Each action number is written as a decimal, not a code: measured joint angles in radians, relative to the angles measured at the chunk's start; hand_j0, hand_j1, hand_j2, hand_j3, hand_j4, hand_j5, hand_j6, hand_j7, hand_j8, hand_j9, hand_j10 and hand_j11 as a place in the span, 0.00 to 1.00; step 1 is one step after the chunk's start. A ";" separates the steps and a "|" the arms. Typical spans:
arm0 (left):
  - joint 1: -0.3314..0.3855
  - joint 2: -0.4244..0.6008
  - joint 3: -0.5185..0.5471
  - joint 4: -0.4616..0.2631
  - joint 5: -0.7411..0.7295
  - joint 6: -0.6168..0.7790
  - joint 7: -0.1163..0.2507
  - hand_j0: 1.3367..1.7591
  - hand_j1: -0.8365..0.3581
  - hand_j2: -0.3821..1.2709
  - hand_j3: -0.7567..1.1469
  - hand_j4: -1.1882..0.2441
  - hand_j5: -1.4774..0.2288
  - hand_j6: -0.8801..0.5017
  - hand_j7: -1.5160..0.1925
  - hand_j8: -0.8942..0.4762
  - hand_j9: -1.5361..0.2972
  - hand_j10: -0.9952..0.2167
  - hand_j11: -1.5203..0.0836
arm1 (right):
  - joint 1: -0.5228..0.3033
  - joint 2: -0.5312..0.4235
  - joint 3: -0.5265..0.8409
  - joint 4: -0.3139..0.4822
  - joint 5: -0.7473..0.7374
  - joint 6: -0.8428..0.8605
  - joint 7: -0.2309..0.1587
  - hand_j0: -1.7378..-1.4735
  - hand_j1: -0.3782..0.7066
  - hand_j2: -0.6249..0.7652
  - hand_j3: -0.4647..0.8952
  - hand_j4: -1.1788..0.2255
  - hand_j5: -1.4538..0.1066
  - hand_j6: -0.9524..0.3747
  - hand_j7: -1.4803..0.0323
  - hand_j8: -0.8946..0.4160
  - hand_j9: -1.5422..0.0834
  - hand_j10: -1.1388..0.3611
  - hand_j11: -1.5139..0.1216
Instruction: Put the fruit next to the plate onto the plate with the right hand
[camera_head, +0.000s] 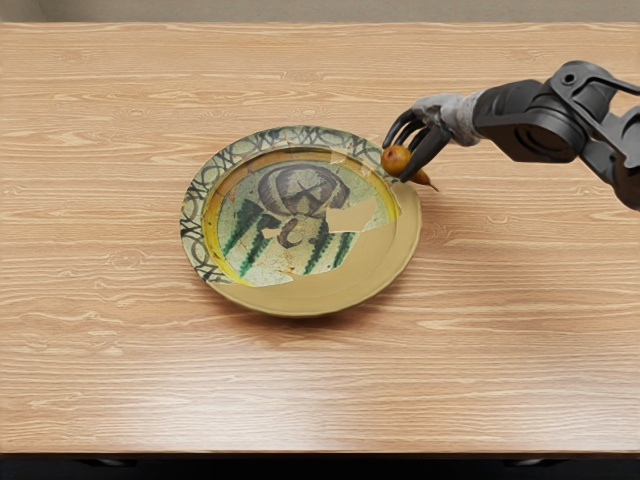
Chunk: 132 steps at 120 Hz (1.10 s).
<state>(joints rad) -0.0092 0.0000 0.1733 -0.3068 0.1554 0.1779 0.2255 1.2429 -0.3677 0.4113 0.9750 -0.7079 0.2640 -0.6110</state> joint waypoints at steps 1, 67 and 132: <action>0.000 0.000 0.000 0.000 0.000 0.000 0.000 0.76 0.97 0.23 0.40 0.82 0.85 0.62 0.87 0.64 0.82 0.80 0.93 | 0.000 0.000 0.001 0.003 0.001 0.000 0.000 0.31 0.65 0.60 0.34 0.39 0.29 0.40 0.35 0.38 0.34 0.44 0.33; 0.000 0.000 0.000 0.000 0.000 0.000 0.000 0.76 0.97 0.23 0.40 0.82 0.85 0.62 0.87 0.64 0.82 0.80 0.93 | -0.009 0.155 0.001 0.050 0.026 0.024 -0.001 0.30 0.68 0.64 0.34 0.39 0.29 0.41 0.35 0.38 0.35 0.44 0.34; 0.000 0.000 0.000 0.000 0.000 0.000 0.000 0.76 0.97 0.23 0.40 0.82 0.85 0.62 0.87 0.64 0.82 0.80 0.93 | -0.182 0.193 0.334 0.049 0.336 0.311 0.000 0.30 0.14 0.49 0.34 0.76 0.83 0.66 0.88 0.63 0.85 0.70 0.83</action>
<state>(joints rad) -0.0092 0.0000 0.1733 -0.3068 0.1552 0.1779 0.2255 1.0609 -0.1749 0.7455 1.0239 -0.3715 0.5747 -0.6109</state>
